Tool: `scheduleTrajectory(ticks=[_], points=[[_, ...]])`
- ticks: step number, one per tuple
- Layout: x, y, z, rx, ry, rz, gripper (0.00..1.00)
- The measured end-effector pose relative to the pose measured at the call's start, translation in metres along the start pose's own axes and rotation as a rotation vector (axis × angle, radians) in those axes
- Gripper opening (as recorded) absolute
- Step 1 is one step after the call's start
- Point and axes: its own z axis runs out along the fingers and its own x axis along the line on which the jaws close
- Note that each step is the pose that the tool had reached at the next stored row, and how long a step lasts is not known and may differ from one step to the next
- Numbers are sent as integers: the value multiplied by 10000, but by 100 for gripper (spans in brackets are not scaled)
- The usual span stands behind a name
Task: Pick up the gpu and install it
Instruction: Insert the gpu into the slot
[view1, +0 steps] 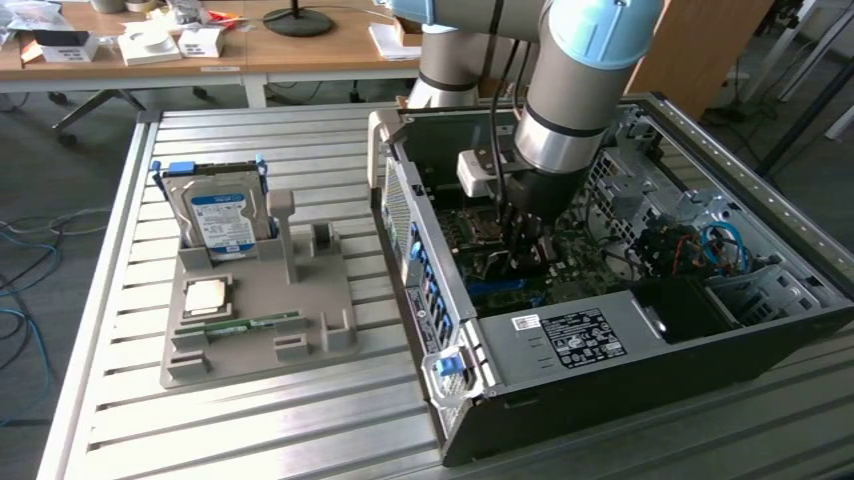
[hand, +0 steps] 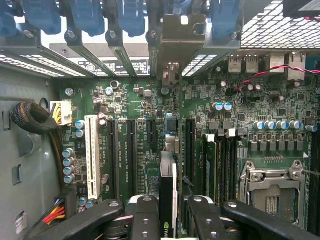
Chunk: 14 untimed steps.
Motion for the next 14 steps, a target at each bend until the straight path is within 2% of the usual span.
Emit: scheduleTrajectory(ticks=[14], points=[[1,1,17,6,-3,1,27]])
